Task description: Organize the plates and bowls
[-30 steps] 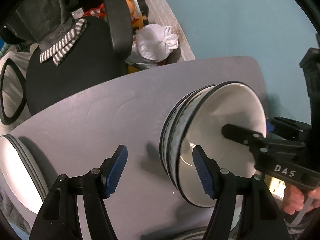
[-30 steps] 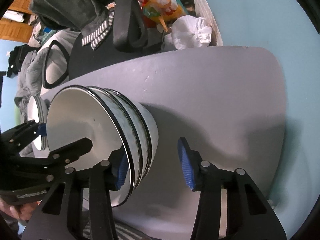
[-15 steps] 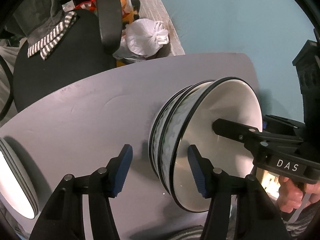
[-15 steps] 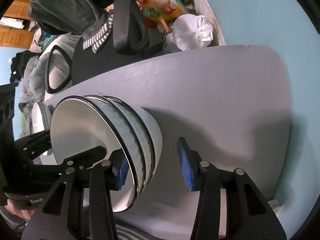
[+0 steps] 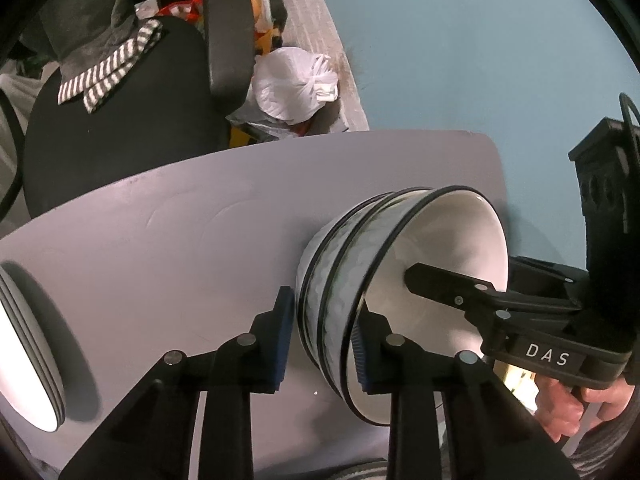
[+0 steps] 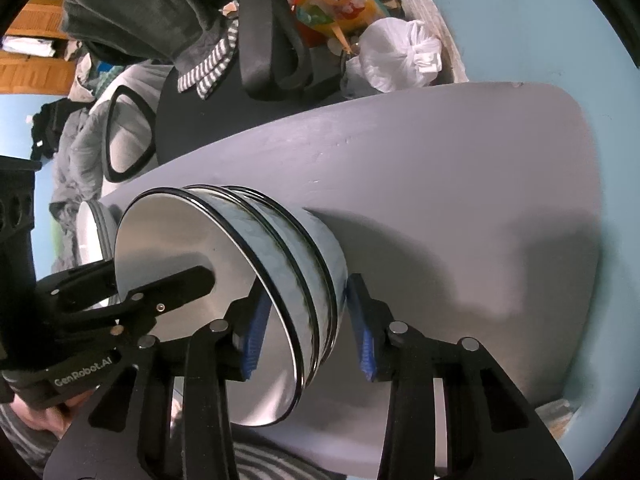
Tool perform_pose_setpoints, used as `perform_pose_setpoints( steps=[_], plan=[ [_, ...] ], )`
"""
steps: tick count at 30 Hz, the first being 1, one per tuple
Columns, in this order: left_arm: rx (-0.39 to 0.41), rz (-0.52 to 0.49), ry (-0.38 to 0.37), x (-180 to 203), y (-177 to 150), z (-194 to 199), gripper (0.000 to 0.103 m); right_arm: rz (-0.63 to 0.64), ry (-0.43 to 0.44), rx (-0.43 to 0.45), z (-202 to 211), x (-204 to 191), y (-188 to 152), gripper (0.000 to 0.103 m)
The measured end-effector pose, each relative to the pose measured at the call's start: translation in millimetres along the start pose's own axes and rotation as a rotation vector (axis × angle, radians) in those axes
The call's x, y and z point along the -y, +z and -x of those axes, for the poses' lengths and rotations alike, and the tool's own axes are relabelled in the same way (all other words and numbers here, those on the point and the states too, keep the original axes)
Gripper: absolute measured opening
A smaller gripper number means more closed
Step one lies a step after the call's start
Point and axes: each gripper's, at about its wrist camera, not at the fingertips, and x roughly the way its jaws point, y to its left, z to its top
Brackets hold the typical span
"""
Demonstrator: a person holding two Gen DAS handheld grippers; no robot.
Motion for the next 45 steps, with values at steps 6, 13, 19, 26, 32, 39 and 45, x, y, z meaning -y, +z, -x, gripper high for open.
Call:
perform_pose_setpoints(
  steps=[6,13,19,26,32,39,45],
  plan=[
    [-0.005,0.009,-0.008,-2,1,0,0.026,-0.001,-0.014,0.013,1,-2,-3,0.036],
    [-0.049,-0.007,0.009,1,3,-3,0.026,-0.005,-0.08,-0.003,1,-9,-3,0.036],
    [-0.075,0.0,-0.012,-2,6,-4,0.028,-0.033,-0.06,-0.039,-1,-4,0,0.035],
    [-0.112,0.033,-0.056,-7,9,-8,0.034,-0.081,0.023,-0.06,-4,7,-4,0.037],
    [-0.114,-0.029,-0.017,3,10,-7,0.033,-0.102,0.05,-0.048,-4,9,-6,0.037],
    [-0.116,-0.012,-0.008,2,9,-6,0.031,-0.11,0.03,-0.039,-2,8,-7,0.035],
    [-0.101,0.002,0.007,2,8,-5,0.026,-0.11,-0.026,-0.015,4,4,-10,0.025]
  ],
)
